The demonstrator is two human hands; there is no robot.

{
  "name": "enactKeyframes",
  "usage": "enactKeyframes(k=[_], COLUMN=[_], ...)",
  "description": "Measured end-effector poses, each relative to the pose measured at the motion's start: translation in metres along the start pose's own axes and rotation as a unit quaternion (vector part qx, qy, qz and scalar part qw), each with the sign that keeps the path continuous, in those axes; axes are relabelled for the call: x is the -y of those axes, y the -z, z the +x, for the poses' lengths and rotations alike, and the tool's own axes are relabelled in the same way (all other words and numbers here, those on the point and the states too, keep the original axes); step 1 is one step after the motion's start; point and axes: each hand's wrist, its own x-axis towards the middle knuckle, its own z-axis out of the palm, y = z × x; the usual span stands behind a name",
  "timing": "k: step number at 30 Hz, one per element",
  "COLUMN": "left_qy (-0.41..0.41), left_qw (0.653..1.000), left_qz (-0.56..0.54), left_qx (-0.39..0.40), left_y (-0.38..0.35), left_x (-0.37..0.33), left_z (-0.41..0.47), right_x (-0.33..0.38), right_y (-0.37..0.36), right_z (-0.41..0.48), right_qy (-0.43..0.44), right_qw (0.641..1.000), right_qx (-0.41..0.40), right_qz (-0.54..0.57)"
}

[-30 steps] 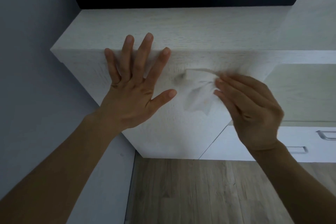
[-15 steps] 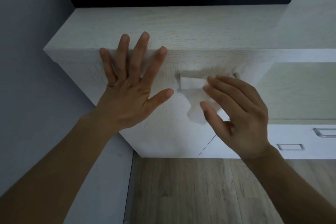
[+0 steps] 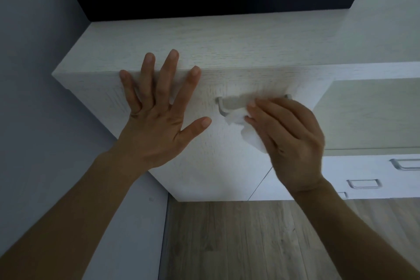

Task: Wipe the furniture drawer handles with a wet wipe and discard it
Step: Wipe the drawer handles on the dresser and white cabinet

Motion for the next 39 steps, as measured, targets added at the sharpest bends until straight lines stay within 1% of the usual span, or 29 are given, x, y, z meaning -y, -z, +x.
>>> enactKeyframes(k=[2,6,12,18,21,24,26,29,31,32,35,39], left_qy=[0.0,0.002,-0.001,-0.001,-0.003,-0.004,-0.004,-0.004,-0.004,-0.006,-0.004,-0.004], left_qw=[1.0,1.0,1.0,1.0,1.0,1.0,1.0,1.0,1.0,1.0,1.0,1.0], left_qz=[0.0,0.008,-0.007,-0.004,-0.005,-0.007,-0.005,-0.002,-0.001,-0.004,-0.007,0.001], left_qx=[-0.001,0.008,0.009,0.017,0.017,0.015,0.014,0.017,0.02,0.021,0.019,0.01], left_y=[0.0,0.0,0.002,0.003,0.002,0.001,0.002,0.002,0.003,0.003,0.002,0.0], left_x=[0.0,0.0,0.0,0.0,0.001,0.0,0.0,0.001,0.0,0.0,0.001,0.001], left_z=[0.0,-0.001,0.0,-0.001,0.0,-0.001,-0.001,0.0,-0.001,-0.001,-0.001,-0.001], right_x=[-0.002,0.021,0.0,0.03,0.013,-0.007,-0.002,0.025,0.022,0.016,-0.004,0.007], right_y=[0.002,-0.021,0.003,-0.029,-0.013,0.008,0.001,-0.024,-0.024,-0.017,0.005,-0.01], right_z=[-0.001,0.009,0.001,0.016,0.009,0.003,0.006,0.014,0.015,0.012,0.004,0.008], right_qy=[0.002,0.01,-0.029,-0.023,-0.029,-0.017,-0.025,-0.046,-0.052,-0.054,-0.045,-0.025], right_qw=[1.0,0.999,1.0,0.999,0.999,1.0,0.999,0.998,0.997,0.997,0.999,0.999], right_qx=[0.004,0.015,0.004,0.007,0.005,0.01,0.009,0.007,-0.001,-0.006,-0.002,0.011], right_qz=[0.006,0.046,0.01,0.044,0.037,0.009,0.019,0.052,0.06,0.047,0.013,0.027])
